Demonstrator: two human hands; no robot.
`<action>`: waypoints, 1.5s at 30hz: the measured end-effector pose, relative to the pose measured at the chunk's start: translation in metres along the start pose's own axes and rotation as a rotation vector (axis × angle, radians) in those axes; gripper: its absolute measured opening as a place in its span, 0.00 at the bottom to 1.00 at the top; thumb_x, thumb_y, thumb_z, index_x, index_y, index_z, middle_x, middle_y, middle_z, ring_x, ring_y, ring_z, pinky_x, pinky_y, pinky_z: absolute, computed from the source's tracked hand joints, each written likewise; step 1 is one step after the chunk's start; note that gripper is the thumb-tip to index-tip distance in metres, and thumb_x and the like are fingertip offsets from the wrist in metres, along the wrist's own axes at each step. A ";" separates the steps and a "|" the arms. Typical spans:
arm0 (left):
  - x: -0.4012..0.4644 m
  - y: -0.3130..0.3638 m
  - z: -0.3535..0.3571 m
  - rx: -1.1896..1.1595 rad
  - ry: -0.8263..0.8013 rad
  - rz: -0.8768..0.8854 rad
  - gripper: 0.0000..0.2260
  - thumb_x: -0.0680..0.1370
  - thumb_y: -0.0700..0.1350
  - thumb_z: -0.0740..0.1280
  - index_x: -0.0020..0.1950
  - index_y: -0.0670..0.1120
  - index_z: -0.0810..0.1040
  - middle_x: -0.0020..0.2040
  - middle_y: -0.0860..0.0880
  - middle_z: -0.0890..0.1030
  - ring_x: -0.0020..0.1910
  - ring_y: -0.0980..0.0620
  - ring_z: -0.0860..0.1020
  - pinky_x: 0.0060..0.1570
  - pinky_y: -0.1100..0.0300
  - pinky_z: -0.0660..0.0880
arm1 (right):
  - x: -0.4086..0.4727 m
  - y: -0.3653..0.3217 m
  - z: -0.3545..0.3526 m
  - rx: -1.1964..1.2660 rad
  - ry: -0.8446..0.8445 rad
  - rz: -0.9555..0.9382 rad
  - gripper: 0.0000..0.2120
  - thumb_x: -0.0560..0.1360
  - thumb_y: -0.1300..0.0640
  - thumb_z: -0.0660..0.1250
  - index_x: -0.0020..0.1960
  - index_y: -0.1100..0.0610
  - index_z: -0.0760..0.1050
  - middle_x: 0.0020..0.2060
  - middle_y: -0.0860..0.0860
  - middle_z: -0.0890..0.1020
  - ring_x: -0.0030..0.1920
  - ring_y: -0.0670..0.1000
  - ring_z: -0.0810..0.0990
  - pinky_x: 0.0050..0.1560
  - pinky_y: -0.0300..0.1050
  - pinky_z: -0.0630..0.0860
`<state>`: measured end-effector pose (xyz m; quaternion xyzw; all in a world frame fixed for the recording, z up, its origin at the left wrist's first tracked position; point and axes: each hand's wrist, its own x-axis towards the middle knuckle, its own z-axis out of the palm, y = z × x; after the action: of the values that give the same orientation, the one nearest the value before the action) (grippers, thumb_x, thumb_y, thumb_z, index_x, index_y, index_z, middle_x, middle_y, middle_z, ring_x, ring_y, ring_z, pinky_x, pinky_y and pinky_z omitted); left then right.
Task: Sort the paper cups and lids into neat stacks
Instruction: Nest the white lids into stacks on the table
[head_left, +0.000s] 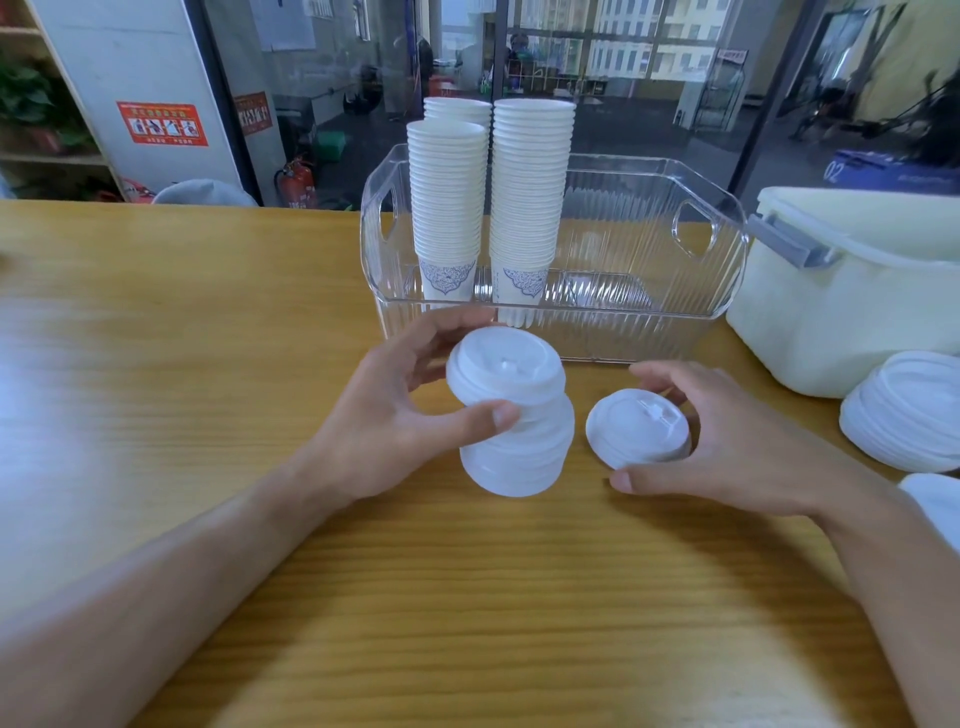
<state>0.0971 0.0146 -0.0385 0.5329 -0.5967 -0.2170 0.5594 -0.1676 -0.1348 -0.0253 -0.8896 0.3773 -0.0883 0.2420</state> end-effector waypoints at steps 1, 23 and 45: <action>0.000 0.000 -0.001 -0.010 -0.007 -0.009 0.32 0.68 0.51 0.79 0.70 0.47 0.76 0.63 0.53 0.83 0.66 0.54 0.80 0.67 0.61 0.74 | 0.000 0.002 -0.001 0.012 -0.009 -0.001 0.52 0.58 0.32 0.81 0.76 0.36 0.61 0.61 0.28 0.68 0.65 0.32 0.66 0.62 0.42 0.68; -0.002 -0.004 0.011 0.133 -0.130 -0.065 0.32 0.65 0.50 0.85 0.64 0.52 0.75 0.61 0.60 0.81 0.66 0.58 0.77 0.60 0.70 0.72 | 0.001 -0.055 0.025 0.654 0.480 -0.246 0.30 0.63 0.34 0.76 0.62 0.44 0.78 0.55 0.42 0.84 0.54 0.43 0.83 0.52 0.37 0.78; -0.003 -0.004 0.015 0.119 -0.114 -0.034 0.43 0.65 0.51 0.83 0.76 0.54 0.65 0.66 0.60 0.78 0.69 0.57 0.75 0.60 0.64 0.76 | 0.006 -0.069 0.053 0.499 0.353 -0.301 0.39 0.60 0.33 0.78 0.67 0.41 0.71 0.62 0.40 0.75 0.64 0.38 0.75 0.59 0.28 0.70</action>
<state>0.0847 0.0106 -0.0474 0.5619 -0.6302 -0.2205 0.4883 -0.1022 -0.0788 -0.0367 -0.8195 0.2446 -0.3654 0.3674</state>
